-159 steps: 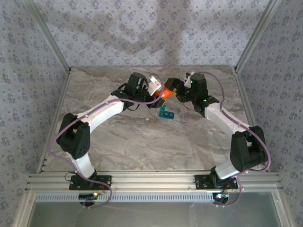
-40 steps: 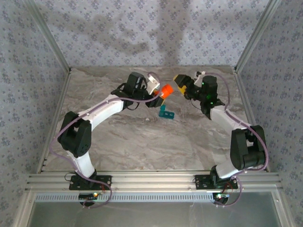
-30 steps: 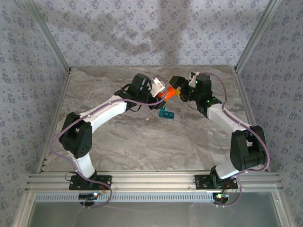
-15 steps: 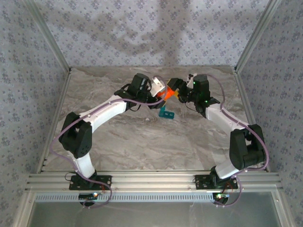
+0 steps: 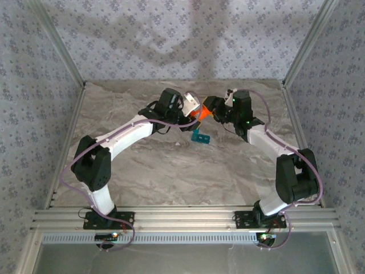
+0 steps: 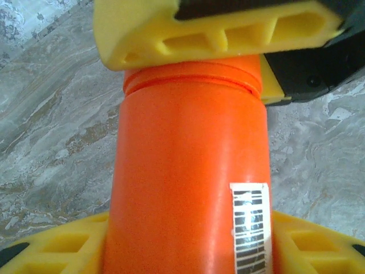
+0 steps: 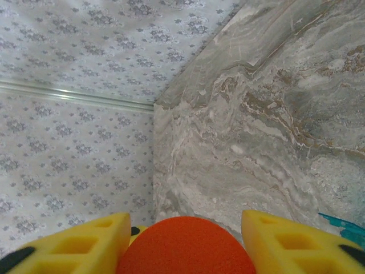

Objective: Sort the pills into containers

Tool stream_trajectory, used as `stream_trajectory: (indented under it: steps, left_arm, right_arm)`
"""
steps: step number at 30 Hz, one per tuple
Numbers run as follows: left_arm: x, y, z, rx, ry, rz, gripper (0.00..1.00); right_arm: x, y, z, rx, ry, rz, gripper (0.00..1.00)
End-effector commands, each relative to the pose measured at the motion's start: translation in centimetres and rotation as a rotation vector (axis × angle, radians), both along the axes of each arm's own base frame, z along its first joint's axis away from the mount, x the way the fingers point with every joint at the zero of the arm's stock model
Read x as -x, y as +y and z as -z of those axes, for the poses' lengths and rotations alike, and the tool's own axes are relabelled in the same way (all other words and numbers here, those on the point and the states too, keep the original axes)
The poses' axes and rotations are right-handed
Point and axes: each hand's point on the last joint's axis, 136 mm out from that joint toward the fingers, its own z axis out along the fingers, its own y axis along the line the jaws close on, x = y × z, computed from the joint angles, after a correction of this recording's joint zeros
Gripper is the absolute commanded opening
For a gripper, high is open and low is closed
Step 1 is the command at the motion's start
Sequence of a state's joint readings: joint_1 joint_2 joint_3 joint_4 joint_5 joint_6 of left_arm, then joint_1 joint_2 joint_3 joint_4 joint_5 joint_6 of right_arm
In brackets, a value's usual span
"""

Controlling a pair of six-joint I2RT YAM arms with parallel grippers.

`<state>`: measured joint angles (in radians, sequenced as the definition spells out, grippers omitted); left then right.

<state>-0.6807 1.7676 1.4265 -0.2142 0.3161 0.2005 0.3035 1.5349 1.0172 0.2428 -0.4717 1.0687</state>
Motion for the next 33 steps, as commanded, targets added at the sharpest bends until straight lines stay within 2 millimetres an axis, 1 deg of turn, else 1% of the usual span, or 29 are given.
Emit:
stream_trajectory:
  steps: [1,5,7,11,14,16,19,21,22,23,24,26,27,29,31,33]
  left_arm:
    - [-0.1,-0.6,-2.2,0.038,-0.043,0.013,0.0]
    - [0.0,-0.3,-2.9,0.108,-0.008,0.016,0.0]
    - [0.1,-0.1,-3.6,0.172,0.03,0.032,0.0]
    - [0.9,0.4,-5.2,0.313,0.128,0.098,0.0]
    - [1.6,0.7,-5.8,0.373,0.173,0.135,0.0]
    - [1.8,0.8,-5.9,0.391,0.193,0.152,0.0]
    - [2.2,0.6,-6.0,0.407,0.222,0.181,0.0]
    - [2.1,0.6,-5.9,0.405,0.225,0.178,0.0]
    - [2.0,0.6,-5.8,0.403,0.224,0.171,0.0]
    - [1.8,0.6,-5.8,0.4,0.218,0.16,0.0]
    - [1.6,0.7,-5.8,0.393,0.21,0.148,0.0]
    - [0.9,1.1,-5.4,0.368,0.184,0.108,0.0]
    - [0.5,1.3,-5.2,0.348,0.164,0.084,0.0]
    - [-0.3,1.8,-5.0,0.319,0.128,0.037,0.0]
    - [-0.7,2.1,-4.7,0.282,0.09,0.001,0.0]
    - [-1.1,2.3,-4.3,0.226,0.042,-0.029,0.0]
  right_arm:
    - [-0.2,0.1,-0.7,-0.02,-0.042,-0.016,0.41]
    - [-0.5,-1.3,-0.7,-0.024,-0.102,-0.004,0.34]
    - [-0.7,-2.2,-1.6,-0.029,-0.192,-0.012,0.34]
    - [-0.4,-3.6,-4.4,-0.052,-0.443,-0.087,0.34]
    - [-0.1,-4.4,-5.5,-0.062,-0.539,-0.136,0.34]
    - [-0.3,-4.4,-5.6,-0.067,-0.548,-0.166,0.33]
    - [-0.2,-3.8,-5.7,-0.066,-0.551,-0.208,0.34]
    - [-0.2,-3.5,-5.4,-0.06,-0.533,-0.21,0.39]
    - [-0.2,-3.5,-5.3,-0.06,-0.522,-0.199,0.45]
    - [-0.2,-3.5,-5.5,-0.062,-0.515,-0.189,0.58]
    - [-0.2,-3.5,-5.4,-0.062,-0.497,-0.174,0.68]
    - [-0.3,-4.1,-5.2,-0.063,-0.455,-0.127,0.76]
    - [-0.4,-4.4,-4.9,-0.064,-0.419,-0.095,0.79]
    - [-0.7,-5.1,-4.2,-0.065,-0.351,-0.039,0.8]
    - [-0.9,-5.8,-3.0,-0.067,-0.249,0.024,0.81]
    - [-0.8,-5.9,-1.9,-0.071,-0.15,0.064,0.82]
